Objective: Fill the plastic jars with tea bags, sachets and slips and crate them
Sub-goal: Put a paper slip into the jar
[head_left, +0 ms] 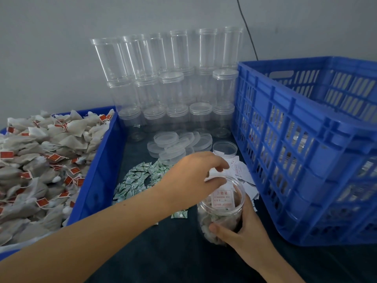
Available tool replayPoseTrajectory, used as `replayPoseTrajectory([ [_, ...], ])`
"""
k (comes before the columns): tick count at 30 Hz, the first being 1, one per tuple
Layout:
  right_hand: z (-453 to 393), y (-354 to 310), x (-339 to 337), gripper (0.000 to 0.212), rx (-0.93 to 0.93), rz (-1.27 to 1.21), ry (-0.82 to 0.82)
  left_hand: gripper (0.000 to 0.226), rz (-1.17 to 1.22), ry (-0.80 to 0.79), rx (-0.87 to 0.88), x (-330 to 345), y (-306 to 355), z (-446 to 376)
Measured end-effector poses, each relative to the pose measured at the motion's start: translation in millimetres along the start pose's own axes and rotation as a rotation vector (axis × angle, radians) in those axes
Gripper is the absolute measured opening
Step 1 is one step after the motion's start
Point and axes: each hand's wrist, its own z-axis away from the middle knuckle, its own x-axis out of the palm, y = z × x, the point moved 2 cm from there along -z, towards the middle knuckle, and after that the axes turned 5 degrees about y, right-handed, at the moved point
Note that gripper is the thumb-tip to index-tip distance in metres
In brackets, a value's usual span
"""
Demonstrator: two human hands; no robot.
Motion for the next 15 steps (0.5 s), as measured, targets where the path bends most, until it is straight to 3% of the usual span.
replayPoseTrajectory([
  [3, -3.9, -22.8, -18.6, 0.127, 0.085, 0.189, -0.074, 0.054, 0.196, -0.065, -0.112, -8.8, -11.8, 8.7],
  [7, -17.6, -85.2, -29.8, 0.117, 0.033, 0.679, -0.256, 0.063, 0.401, -0.236, -0.380, -0.4, -23.1, 17.0],
  [11, -37.9, -124.0, -14.5, 0.111, 0.017, 1.177, -0.443, 0.061, 0.384, -0.271, -0.404, 6.0, -21.3, 21.5],
  [15, -58.3, -135.5, 0.8, 0.110, 0.056, 1.345, -0.563, 0.062, 0.460, -0.269, -0.438, 5.8, -21.9, 23.7],
])
